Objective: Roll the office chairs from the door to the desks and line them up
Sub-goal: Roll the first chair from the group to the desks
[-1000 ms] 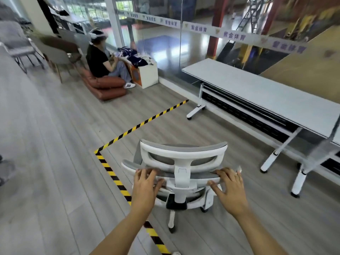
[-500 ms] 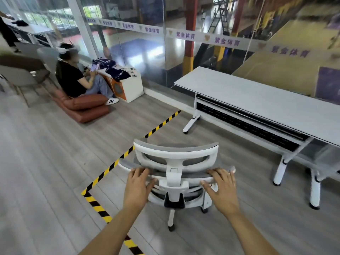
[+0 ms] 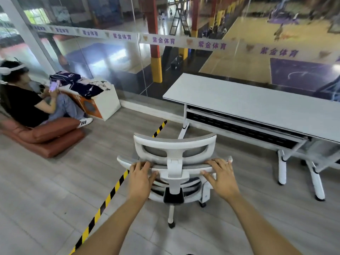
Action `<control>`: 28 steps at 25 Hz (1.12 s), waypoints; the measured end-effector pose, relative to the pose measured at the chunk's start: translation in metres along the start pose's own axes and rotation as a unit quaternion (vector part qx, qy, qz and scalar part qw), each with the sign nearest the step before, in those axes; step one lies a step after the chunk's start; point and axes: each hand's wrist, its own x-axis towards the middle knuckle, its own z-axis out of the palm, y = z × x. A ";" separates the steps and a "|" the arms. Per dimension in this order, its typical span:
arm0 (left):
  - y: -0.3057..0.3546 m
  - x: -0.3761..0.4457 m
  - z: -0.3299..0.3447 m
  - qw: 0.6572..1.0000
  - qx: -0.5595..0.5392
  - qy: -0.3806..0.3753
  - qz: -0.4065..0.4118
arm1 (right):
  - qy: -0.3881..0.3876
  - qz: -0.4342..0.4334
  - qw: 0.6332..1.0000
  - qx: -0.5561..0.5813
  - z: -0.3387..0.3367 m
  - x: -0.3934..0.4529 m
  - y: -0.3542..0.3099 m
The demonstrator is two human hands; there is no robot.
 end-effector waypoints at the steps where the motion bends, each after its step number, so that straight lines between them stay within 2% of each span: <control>1: -0.007 0.023 0.001 1.000 0.000 0.002 0.007 | 0.000 0.005 1.000 0.003 0.007 0.022 -0.002; 6: -0.033 0.116 0.013 1.000 0.010 0.014 0.006 | -0.005 0.003 1.000 0.004 0.040 0.120 0.003; 11: -0.043 0.189 0.017 1.000 0.011 -0.010 -0.017 | -0.007 -0.004 1.000 -0.013 0.061 0.200 0.008; 14: -0.056 0.213 0.019 0.999 0.028 -0.023 0.004 | -0.017 0.017 1.000 -0.011 0.070 0.228 0.002; 16: -0.063 0.220 0.020 0.998 0.044 -0.041 0.032 | -0.013 0.042 0.999 -0.002 0.075 0.233 -0.005; 20: -0.056 0.212 0.013 0.992 0.094 -0.077 0.036 | -0.013 0.080 0.997 -0.006 0.072 0.228 -0.020; 23: -0.046 0.196 -0.003 0.989 0.093 -0.097 0.059 | 0.006 0.105 0.994 -0.012 0.056 0.213 -0.044; 28: -0.012 0.160 -0.031 0.976 0.044 -0.086 0.195 | 0.092 0.143 0.985 -0.027 0.017 0.135 -0.098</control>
